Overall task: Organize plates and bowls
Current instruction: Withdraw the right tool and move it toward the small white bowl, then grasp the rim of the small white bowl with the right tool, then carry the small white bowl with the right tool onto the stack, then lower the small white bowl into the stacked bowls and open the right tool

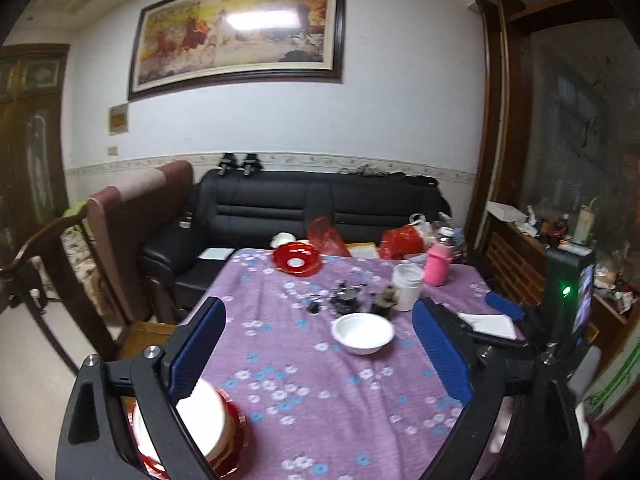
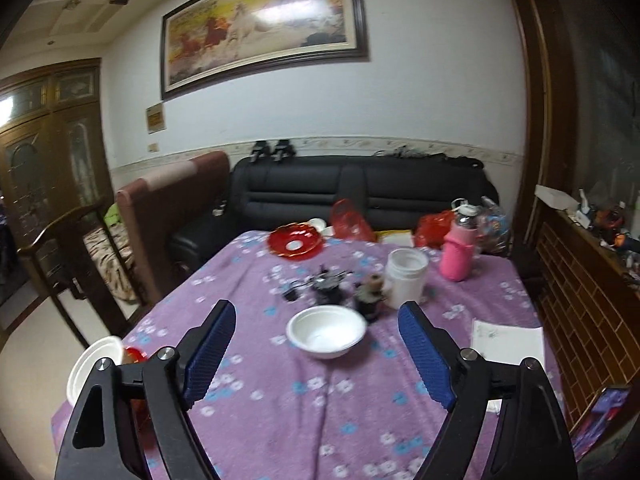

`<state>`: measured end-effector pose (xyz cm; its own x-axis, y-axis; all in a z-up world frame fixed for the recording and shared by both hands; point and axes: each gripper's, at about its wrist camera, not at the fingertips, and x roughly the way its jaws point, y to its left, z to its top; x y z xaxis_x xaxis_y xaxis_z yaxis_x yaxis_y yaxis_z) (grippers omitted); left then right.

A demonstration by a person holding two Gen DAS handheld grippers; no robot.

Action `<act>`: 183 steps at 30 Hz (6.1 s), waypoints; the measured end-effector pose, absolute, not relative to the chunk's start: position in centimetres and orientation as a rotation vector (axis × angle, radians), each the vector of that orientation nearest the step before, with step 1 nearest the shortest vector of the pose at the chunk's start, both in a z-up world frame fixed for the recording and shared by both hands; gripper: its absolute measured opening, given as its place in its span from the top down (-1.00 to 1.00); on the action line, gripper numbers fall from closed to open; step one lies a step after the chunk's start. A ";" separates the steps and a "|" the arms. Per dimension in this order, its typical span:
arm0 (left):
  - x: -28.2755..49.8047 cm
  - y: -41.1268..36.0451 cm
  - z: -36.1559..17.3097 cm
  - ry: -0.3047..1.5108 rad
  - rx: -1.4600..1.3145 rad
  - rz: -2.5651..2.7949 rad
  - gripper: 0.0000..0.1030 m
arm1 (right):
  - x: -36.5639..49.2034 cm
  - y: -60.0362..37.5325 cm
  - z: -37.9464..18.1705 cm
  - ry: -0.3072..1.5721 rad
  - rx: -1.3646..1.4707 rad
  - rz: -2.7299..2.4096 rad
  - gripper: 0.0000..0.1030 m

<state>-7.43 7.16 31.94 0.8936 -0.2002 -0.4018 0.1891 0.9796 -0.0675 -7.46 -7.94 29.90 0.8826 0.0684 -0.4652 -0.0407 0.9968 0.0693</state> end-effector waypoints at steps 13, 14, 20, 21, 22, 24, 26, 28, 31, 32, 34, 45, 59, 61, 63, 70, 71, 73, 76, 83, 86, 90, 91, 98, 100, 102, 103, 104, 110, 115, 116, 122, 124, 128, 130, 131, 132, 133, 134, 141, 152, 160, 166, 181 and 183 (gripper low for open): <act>-1.5 2.2 22.7 0.594 0.022 -0.272 -0.83 | -1.9 -10.0 20.4 0.657 0.145 0.021 -0.69; -0.8 2.0 21.5 0.621 0.019 -0.272 -0.83 | -1.6 -10.2 19.9 0.667 0.149 0.018 -0.69; 2.0 1.8 16.8 0.706 0.008 -0.235 -0.83 | 0.4 -11.7 16.6 0.721 0.183 -0.016 -0.69; 2.5 1.9 16.1 0.716 0.001 -0.225 -0.83 | 0.7 -11.8 16.3 0.725 0.187 -0.021 -0.69; 3.1 2.0 15.2 0.731 -0.012 -0.217 -0.83 | 1.1 -12.2 15.9 0.735 0.198 -0.026 -0.69; 3.9 2.3 13.7 0.755 -0.039 -0.205 -0.83 | 1.9 -12.7 15.0 0.756 0.223 -0.031 -0.69; 4.7 2.6 12.2 0.775 -0.064 -0.191 -0.83 | 2.3 -13.0 14.3 0.774 0.241 -0.034 -0.69; 5.3 2.7 10.6 0.800 -0.090 -0.179 -0.83 | 2.8 -13.3 13.4 0.794 0.258 -0.037 -0.69; 6.4 2.9 8.4 0.829 -0.121 -0.156 -0.83 | 3.4 -13.4 12.3 0.815 0.267 -0.048 -0.69; 6.6 3.0 8.0 0.832 -0.126 -0.146 -0.83 | 3.6 -13.5 12.0 0.821 0.270 -0.050 -0.69; 6.9 3.1 7.0 0.834 -0.135 -0.130 -0.83 | 4.0 -13.7 11.4 0.834 0.281 -0.058 -0.69; 6.9 3.2 5.7 0.776 -0.053 -0.087 -0.83 | 6.8 -14.7 10.8 0.845 0.386 -0.024 -0.69; 7.6 4.0 4.1 0.837 -0.077 -0.126 -0.83 | 12.8 -14.1 8.9 0.925 0.453 -0.034 -0.69; 7.8 4.5 4.1 0.842 -0.103 -0.122 -0.83 | 13.2 -14.2 8.3 0.931 0.485 -0.032 -0.68; 8.0 5.0 4.0 0.845 -0.130 -0.115 -0.83 | 13.5 -14.3 7.7 0.934 0.511 -0.030 -0.60; 8.5 6.0 3.8 0.867 -0.213 -0.128 -0.83 | 13.5 -14.1 5.4 0.938 0.596 -0.001 0.08; 8.6 6.0 4.0 0.864 -0.231 -0.132 -0.83 | 13.5 -14.2 5.3 0.936 0.614 0.018 0.09; 9.1 6.1 4.6 0.863 -0.263 -0.146 -0.83 | 13.3 -14.6 5.2 0.919 0.659 0.031 0.09; 11.4 5.8 5.5 0.907 -0.318 -0.190 -0.82 | 13.0 -14.8 5.2 0.880 0.670 0.050 0.09; 17.5 3.5 6.9 0.890 -0.277 -0.141 -0.82 | 12.2 -15.9 4.2 0.825 0.721 0.110 0.15; 20.2 2.1 6.1 0.929 -0.279 -0.136 -0.82 | 12.3 -16.2 4.1 0.825 0.730 0.131 0.15; 23.1 -0.1 4.4 0.995 -0.267 -0.136 -0.80 | 12.3 -16.8 4.1 0.829 0.746 0.127 0.21; 23.6 -0.6 3.9 1.015 -0.264 -0.138 -0.78 | 12.2 -16.9 4.1 0.829 0.751 0.122 0.30; 24.8 -2.3 1.3 1.142 -0.262 -0.183 0.44 | 11.8 -17.2 4.3 0.833 0.760 0.119 0.70; 24.3 -2.3 1.7 1.126 -0.246 -0.180 0.51 | 11.8 -16.6 4.7 0.829 0.737 0.118 0.73; 23.4 -2.2 2.3 1.099 -0.222 -0.168 0.54 | 11.8 -16.1 5.2 0.820 0.708 0.120 0.74; 22.9 -2.1 2.7 1.087 -0.208 -0.160 0.54 | 11.7 -15.8 5.5 0.813 0.697 0.125 0.75; 22.4 -2.0 3.2 1.077 -0.199 -0.153 0.54 | 11.6 -15.5 5.7 0.808 0.688 0.130 0.77; 18.8 0.1 6.0 1.048 -0.194 -0.112 0.54 | 11.0 -13.1 7.8 0.768 0.630 0.201 0.77; 14.9 2.8 8.9 0.995 -0.178 -0.074 0.54 | 9.8 -9.9 9.9 0.752 0.587 0.306 0.77; 14.0 3.4 9.5 0.980 -0.174 -0.064 0.54 | 9.5 -9.4 10.2 0.756 0.587 0.316 0.77; 9.2 6.2 12.0 0.928 -0.208 -0.068 0.54 | 5.1 -6.1 13.5 0.752 0.505 0.349 0.76; 7.4 6.7 12.6 0.905 -0.219 -0.083 0.54 | 3.6 -5.7 14.3 0.745 0.488 0.354 0.76; 3.9 7.5 13.5 0.862 -0.216 -0.109 0.54 | -0.1 -4.8 15.9 0.728 0.451 0.362 0.76; 2.2 8.2 13.8 0.846 -0.213 -0.111 0.54 | -1.7 -4.0 16.7 0.720 0.431 0.370 0.77; 1.3 8.7 13.9 0.838 -0.214 -0.110 0.54 | -2.5 -3.5 17.0 0.715 0.419 0.374 0.76; 0.9 8.9 14.0 0.833 -0.216 -0.109 0.54 | -3.2 -2.9 17.3 0.710 0.406 0.376 0.76; 0.2 9.4 14.1 0.827 -0.220 -0.106 0.53 | -3.7 -2.4 17.6 0.707 0.396 0.378 0.76; -0.4 10.0 14.2 0.824 -0.223 -0.103 0.53 | -4.2 -1.9 17.8 0.705 0.386 0.382 0.76; -4.6 15.0 15.1 0.790 -0.283 -0.085 0.53 | -7.1 2.7 19.5 0.696 0.327 0.437 0.76; -7.7 22.9 17.0 0.722 -0.312 0.033 0.52 | -8.4 12.0 22.6 0.676 0.205 0.543 0.74; -5.3 27.5 14.9 0.783 -0.309 0.114 0.52 | -4.6 17.6 19.5 0.801 0.206 0.566 0.74; -3.2 29.4 12.0 0.869 -0.327 0.130 0.50 | -2.9 19.3 16.6 0.866 0.182 0.544 0.74; -5.1 31.4 12.1 0.816 -0.429 0.157 -0.16 | -2.7 19.6 15.6 0.815 0.114 0.491 0.64; -5.8 31.4 12.4 0.797 -0.446 0.155 -0.26 | -2.9 19.3 16.0 0.786 0.123 0.482 0.31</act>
<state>-5.82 31.45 12.43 0.6935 -0.0318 -0.7197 -0.2989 0.8963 -0.3275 -2.94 19.33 15.96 0.6047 0.4600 -0.6502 -0.3700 0.8851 0.2821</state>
